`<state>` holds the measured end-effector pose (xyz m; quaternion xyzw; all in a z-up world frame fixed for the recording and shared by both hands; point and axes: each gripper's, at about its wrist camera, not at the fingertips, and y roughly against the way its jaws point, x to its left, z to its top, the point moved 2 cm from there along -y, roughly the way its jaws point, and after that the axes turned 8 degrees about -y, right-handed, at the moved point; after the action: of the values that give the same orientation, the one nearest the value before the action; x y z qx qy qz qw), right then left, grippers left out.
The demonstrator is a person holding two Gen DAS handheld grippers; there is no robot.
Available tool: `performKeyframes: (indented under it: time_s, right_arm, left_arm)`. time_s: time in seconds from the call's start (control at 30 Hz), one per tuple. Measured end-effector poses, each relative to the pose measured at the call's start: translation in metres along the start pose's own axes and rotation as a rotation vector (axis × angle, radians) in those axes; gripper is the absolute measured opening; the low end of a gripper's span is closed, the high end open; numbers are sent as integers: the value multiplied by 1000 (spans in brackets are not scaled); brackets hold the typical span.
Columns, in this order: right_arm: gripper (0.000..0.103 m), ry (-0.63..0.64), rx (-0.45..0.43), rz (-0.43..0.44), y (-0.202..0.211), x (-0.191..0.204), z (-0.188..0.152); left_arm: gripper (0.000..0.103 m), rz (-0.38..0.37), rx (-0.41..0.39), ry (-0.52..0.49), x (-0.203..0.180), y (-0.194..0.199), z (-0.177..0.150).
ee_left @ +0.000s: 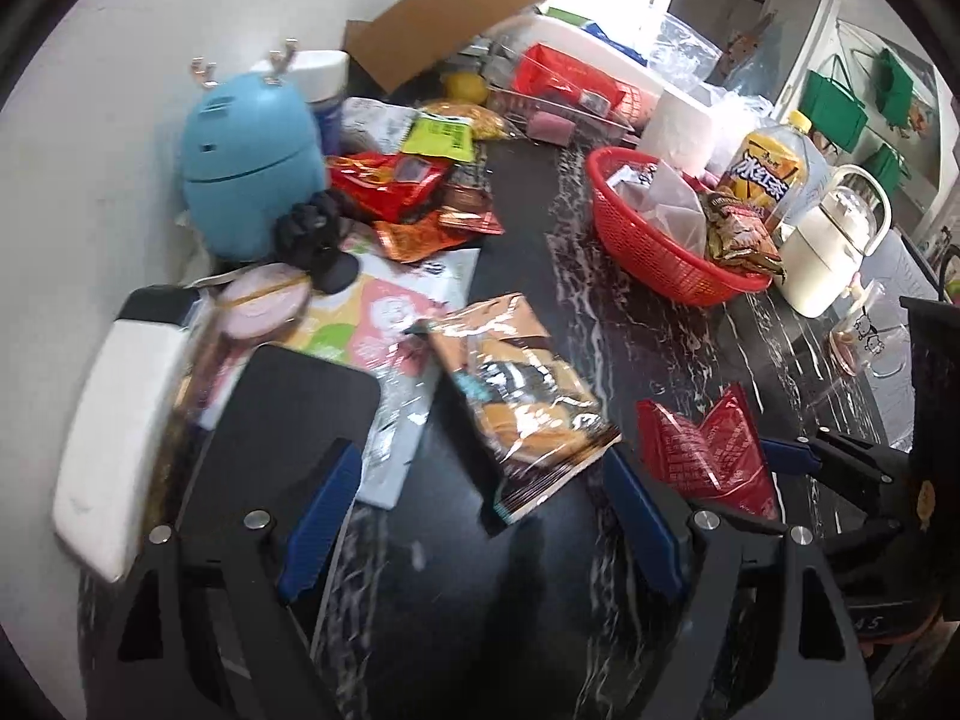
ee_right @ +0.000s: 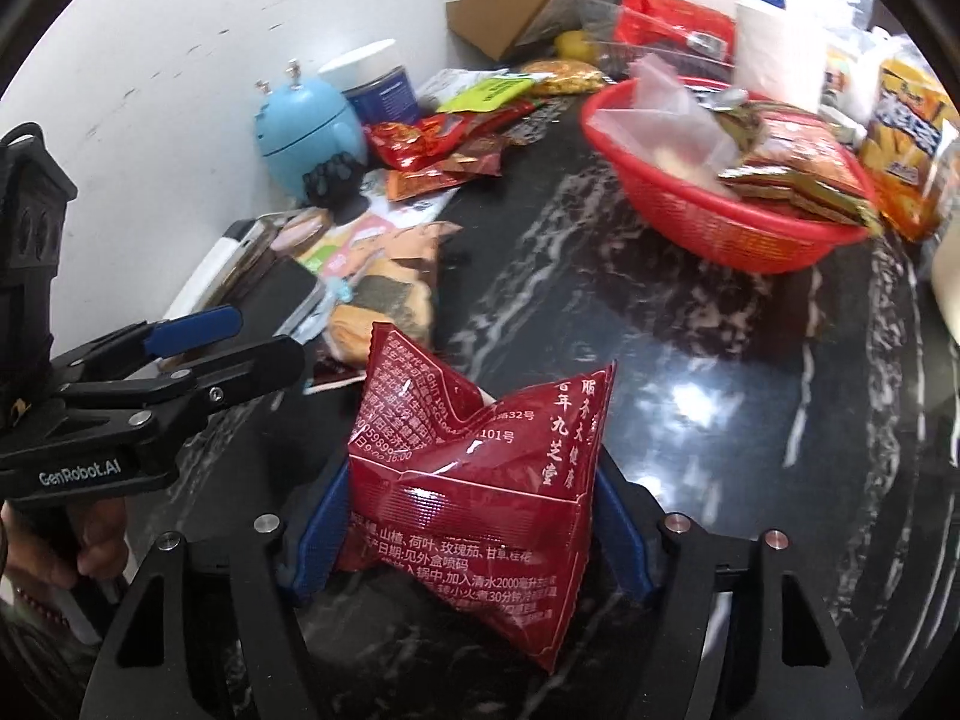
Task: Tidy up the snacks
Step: 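Grasp the red printed bag with the right gripper while the left grasps the seaweed-biscuit packet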
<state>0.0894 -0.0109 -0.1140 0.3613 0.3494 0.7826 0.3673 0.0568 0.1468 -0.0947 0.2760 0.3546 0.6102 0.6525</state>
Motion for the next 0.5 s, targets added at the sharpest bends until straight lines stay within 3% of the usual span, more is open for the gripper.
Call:
performKeyframes:
  time_s: [0.33,0.5]
  right_arm:
    - [74,-44,-19,-60,12,-38,5]
    - [75,-60,-32,-66,16,-50,3]
  left_arm:
    - [82,18,60,-50,-24,-40,21]
    - [82,106,97,-106,-33,-61,29]
